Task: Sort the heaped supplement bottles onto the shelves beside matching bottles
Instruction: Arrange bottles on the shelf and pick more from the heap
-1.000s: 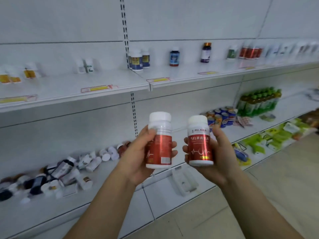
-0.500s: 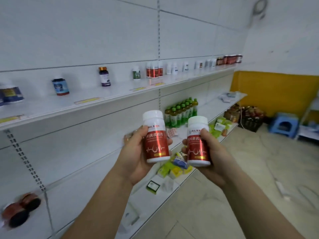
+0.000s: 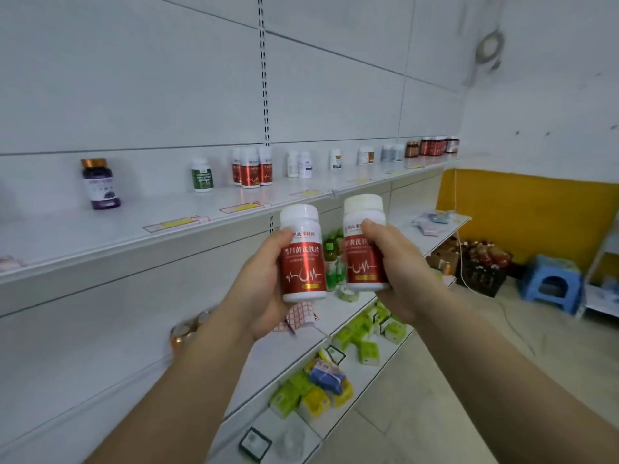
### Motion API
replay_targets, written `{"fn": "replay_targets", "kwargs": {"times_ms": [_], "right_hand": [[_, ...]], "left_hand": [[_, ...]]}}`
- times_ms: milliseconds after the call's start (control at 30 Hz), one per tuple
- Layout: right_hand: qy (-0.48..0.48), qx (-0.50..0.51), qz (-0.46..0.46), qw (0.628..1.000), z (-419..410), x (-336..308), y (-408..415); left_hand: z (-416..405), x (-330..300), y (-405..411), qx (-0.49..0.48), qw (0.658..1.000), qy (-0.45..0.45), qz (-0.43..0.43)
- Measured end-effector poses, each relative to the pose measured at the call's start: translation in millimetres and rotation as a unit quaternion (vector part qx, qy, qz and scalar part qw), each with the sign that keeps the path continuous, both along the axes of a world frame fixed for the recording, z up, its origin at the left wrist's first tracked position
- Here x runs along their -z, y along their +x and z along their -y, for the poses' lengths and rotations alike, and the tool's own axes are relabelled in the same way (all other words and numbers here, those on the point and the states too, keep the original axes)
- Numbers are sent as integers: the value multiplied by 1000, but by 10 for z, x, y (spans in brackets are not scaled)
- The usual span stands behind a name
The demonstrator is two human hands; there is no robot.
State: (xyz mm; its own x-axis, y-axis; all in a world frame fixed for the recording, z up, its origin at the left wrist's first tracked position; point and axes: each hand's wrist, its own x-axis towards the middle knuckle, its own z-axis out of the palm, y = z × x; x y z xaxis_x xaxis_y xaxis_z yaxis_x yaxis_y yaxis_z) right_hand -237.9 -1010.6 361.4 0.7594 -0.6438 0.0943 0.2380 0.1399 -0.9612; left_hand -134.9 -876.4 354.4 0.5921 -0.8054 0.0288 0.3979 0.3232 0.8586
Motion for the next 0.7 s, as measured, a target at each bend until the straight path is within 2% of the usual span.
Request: {"fn": "replay_targets", "kwargs": {"times_ms": [167,300,500,600,700], "right_hand": [[-46,-22,14,999,826,-281,676],[-74,-33,17,997,1360,-504,1274],[-164,-101,28,981,1967,-743,2447],[-213,-143,11,966,2222,-756,3101],[-260,-188,-13,947,2412,-723,3643]], "left_hand": [[751,-269,617,-72,995,15,73],[1165,-511,1087,-139,976,39,163],[1555,-734,1842,-289,899,141,298],[1719,-740,2249,-333,867,211,306],[1913,-724,2561,-379,845,255,279]]}}
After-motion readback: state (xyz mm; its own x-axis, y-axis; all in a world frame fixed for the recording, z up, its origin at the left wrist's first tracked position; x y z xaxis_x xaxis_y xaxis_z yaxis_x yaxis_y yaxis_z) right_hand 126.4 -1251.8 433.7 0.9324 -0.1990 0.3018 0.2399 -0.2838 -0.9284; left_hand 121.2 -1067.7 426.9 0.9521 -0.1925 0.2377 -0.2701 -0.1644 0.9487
